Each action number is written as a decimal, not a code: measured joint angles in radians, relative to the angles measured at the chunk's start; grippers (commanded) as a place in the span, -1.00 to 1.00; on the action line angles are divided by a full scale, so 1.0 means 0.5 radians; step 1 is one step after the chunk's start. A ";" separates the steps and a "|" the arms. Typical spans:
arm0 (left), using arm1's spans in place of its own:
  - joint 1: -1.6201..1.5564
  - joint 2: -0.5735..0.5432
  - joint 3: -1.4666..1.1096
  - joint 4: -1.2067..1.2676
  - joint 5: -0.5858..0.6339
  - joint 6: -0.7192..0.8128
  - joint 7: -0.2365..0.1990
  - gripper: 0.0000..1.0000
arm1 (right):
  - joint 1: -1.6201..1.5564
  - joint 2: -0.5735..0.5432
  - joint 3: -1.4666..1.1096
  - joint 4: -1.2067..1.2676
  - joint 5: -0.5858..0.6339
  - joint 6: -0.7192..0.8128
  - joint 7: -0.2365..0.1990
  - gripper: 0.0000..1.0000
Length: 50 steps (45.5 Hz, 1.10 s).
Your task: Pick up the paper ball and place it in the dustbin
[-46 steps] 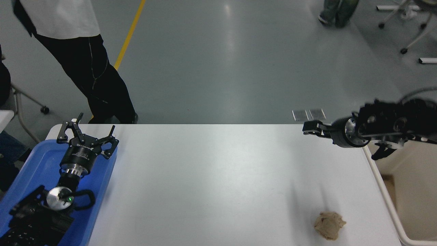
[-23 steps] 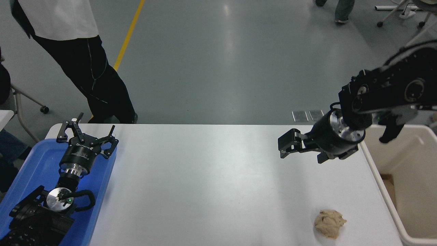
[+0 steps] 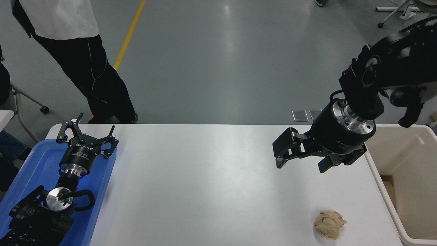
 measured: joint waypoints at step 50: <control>0.000 0.000 0.000 0.000 0.002 0.000 0.000 0.99 | -2.069 -0.974 0.259 -0.354 -0.211 -1.432 -0.019 1.00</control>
